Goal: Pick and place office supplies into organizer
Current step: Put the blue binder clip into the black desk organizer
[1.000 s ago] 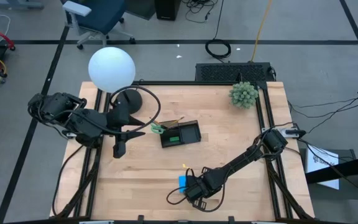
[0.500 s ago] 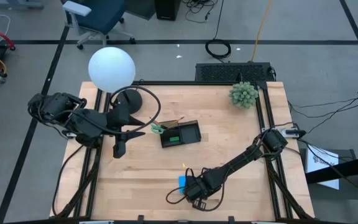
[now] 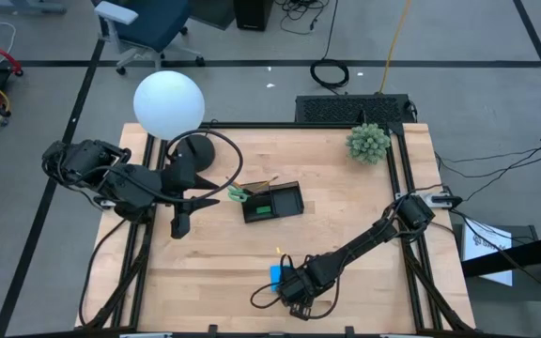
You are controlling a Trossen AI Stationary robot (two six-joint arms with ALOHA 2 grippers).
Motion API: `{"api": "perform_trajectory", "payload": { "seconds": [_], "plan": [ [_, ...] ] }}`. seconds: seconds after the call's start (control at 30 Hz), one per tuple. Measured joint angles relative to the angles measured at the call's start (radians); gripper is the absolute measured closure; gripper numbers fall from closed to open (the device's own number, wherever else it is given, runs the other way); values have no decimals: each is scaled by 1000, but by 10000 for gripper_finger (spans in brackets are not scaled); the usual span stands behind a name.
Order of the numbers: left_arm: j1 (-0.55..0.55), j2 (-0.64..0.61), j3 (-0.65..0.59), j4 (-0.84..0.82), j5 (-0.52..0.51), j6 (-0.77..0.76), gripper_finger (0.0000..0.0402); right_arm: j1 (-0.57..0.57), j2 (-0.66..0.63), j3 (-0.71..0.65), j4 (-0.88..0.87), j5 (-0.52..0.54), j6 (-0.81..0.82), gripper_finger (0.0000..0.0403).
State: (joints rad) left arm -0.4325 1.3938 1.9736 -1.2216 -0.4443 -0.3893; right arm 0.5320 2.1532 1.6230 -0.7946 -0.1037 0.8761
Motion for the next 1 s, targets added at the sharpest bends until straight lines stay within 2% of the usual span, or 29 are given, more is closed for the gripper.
{"api": "perform_trajectory", "payload": {
  "seconds": [1.0],
  "plan": [
    [0,0,0,0,0,0,256,-5,22,1,46,94,213,267]
  ]
}}
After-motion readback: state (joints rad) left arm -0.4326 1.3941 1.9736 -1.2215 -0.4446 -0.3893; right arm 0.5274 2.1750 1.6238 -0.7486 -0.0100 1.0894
